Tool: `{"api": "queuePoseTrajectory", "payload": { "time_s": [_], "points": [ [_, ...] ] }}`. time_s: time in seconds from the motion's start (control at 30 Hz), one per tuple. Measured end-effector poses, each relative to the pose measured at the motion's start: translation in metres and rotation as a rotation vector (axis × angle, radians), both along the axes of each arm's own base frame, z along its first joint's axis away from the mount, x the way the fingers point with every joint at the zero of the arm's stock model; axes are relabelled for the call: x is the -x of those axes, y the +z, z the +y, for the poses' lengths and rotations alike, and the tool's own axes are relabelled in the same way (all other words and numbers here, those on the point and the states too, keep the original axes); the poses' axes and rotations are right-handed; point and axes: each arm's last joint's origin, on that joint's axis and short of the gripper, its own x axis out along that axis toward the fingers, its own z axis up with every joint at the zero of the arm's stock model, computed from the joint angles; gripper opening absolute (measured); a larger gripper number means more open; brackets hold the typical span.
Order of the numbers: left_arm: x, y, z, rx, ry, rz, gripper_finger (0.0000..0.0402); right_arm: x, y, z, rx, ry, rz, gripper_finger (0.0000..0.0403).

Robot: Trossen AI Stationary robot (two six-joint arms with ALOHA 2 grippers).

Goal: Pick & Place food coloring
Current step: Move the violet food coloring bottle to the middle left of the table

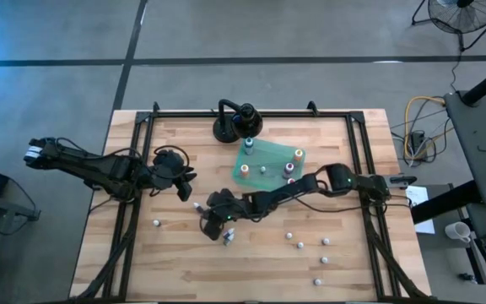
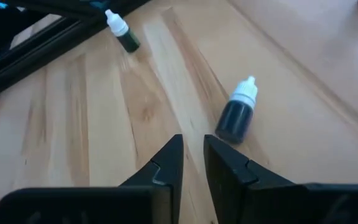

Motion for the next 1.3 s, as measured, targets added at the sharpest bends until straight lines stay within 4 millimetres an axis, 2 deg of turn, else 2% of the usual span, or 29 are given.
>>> {"api": "queuePoseTrajectory", "payload": {
  "time_s": [0.1,0.27,0.4,0.57,0.8,0.87,1.13,1.3],
  "points": [
    [0.000,0.000,0.000,0.000,0.000,0.000,0.0090,-0.003,0.022,-0.002,0.011,-0.004,0.062,0.0052],
    [0.000,0.000,0.000,0.000,0.000,0.000,0.0090,-0.004,0.060,-0.012,0.121,0.005,0.286,0.0048],
    [0.000,0.000,0.000,0.000,0.000,0.000,0.0090,-0.008,0.079,-0.017,0.213,0.040,0.313,0.0049],
    [0.000,0.000,0.000,0.000,0.000,-0.001,0.0090,-0.010,0.102,-0.021,0.220,0.039,0.301,0.0048],
    [0.000,0.001,0.000,-0.018,0.011,-0.006,0.0090,-0.003,0.116,-0.023,0.228,0.041,0.379,0.0048],
    [0.000,0.001,0.001,-0.041,0.036,-0.011,0.0090,-0.001,0.117,-0.022,0.227,0.043,0.408,0.0048],
    [-0.001,0.002,0.001,0.056,0.119,-0.083,0.0090,0.007,0.116,-0.019,0.156,-0.013,0.483,0.0047],
    [-0.001,0.003,0.001,0.031,0.095,-0.076,0.0090,0.008,0.116,-0.018,0.143,-0.024,0.490,0.0047]
  ]
}}
